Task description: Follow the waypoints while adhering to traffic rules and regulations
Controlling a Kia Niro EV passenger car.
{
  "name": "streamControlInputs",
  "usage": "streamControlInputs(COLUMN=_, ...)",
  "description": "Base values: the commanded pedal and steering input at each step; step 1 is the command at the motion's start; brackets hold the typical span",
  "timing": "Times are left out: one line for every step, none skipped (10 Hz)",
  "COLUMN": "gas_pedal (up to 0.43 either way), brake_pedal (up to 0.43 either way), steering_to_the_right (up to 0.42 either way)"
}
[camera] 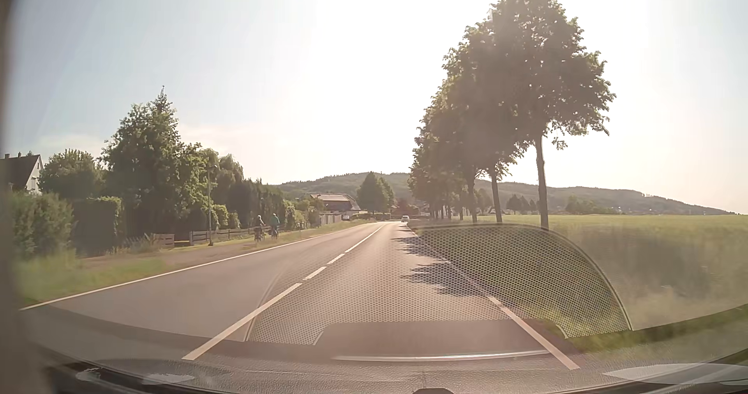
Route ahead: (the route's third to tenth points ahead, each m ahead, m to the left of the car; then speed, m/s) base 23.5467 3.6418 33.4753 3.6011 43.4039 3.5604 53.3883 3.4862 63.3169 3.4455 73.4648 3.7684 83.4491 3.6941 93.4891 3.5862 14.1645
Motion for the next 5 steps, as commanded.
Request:
streamControlInputs(gas_pedal=0.197, brake_pedal=0.000, steering_to_the_right=-0.004)
streamControlInputs(gas_pedal=0.197, brake_pedal=0.000, steering_to_the_right=-0.004)
streamControlInputs(gas_pedal=0.197, brake_pedal=0.000, steering_to_the_right=-0.004)
streamControlInputs(gas_pedal=0.197, brake_pedal=0.000, steering_to_the_right=-0.004)
streamControlInputs(gas_pedal=0.197, brake_pedal=0.000, steering_to_the_right=-0.004)
